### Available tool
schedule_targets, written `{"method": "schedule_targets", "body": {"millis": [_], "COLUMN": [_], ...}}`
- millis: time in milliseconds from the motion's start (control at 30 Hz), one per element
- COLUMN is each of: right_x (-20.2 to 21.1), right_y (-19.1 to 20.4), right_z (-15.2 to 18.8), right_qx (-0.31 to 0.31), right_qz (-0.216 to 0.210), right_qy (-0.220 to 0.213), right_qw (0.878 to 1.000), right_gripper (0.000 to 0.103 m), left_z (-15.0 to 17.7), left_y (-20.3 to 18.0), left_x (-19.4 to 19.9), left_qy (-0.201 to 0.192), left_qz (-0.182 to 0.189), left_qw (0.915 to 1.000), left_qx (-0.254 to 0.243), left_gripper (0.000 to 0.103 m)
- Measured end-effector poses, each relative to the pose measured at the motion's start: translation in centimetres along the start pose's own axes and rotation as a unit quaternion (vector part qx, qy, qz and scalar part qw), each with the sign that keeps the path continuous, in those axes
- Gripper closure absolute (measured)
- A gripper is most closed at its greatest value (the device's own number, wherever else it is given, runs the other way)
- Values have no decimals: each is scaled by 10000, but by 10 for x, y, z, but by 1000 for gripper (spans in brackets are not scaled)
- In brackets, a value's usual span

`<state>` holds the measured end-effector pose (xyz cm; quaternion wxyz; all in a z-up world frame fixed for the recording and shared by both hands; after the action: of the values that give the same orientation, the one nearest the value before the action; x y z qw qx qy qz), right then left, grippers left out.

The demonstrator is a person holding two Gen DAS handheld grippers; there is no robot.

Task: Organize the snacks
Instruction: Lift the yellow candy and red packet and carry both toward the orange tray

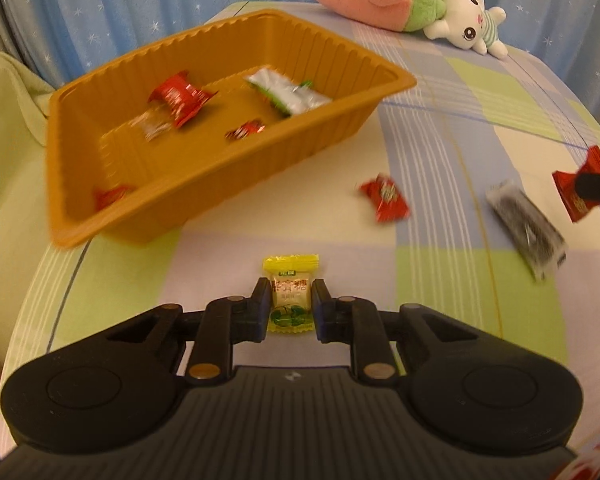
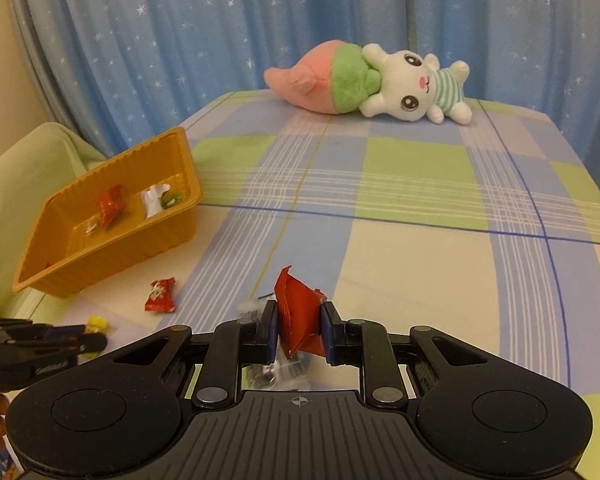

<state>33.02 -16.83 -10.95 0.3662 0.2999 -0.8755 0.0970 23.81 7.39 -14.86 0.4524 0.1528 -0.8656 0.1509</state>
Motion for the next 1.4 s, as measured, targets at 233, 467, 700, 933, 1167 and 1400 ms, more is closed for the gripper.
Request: {"method": "schedule_targets", "body": {"millis": [233, 467, 700, 933, 1167, 1400], "right_x": [2, 7, 18, 25, 32, 33], "right_y": [14, 23, 28, 33, 40, 51], "right_z": [9, 14, 18, 23, 24, 21], "right_qx": [100, 172, 200, 214, 260, 333], "right_qz": [-184, -271, -255, -251, -321, -493], "right_qy": [82, 81, 41, 34, 3, -11], "right_qw": [9997, 9995, 9995, 9995, 9991, 9982], "right_gripper": [81, 81, 81, 81, 81, 81], "left_z": [20, 22, 21, 25, 30, 31], "left_y": [16, 17, 12, 10, 11, 15], "left_x": [18, 20, 19, 21, 27, 45], "left_qy": [138, 161, 205, 263, 351, 277], "left_qz": [-23, -64, -189, -212, -138, -28], "left_qw": [9999, 9996, 9995, 9994, 9992, 9994], "left_qx": [40, 201, 121, 91, 136, 224], "left_gripper": [83, 78, 78, 84, 85, 85]}}
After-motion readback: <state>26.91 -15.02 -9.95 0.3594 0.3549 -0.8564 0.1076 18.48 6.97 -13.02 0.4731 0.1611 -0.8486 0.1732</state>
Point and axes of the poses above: each gripper's, at about its wrist camera, not at the fingertips, and x roughly against the way its jaws point, y to its left, z to its underside, the point moved 5 cm from there along -x, roughly the way its jaws point, and after that the axes turned 13 degrees about x, right-handed, at the moved point
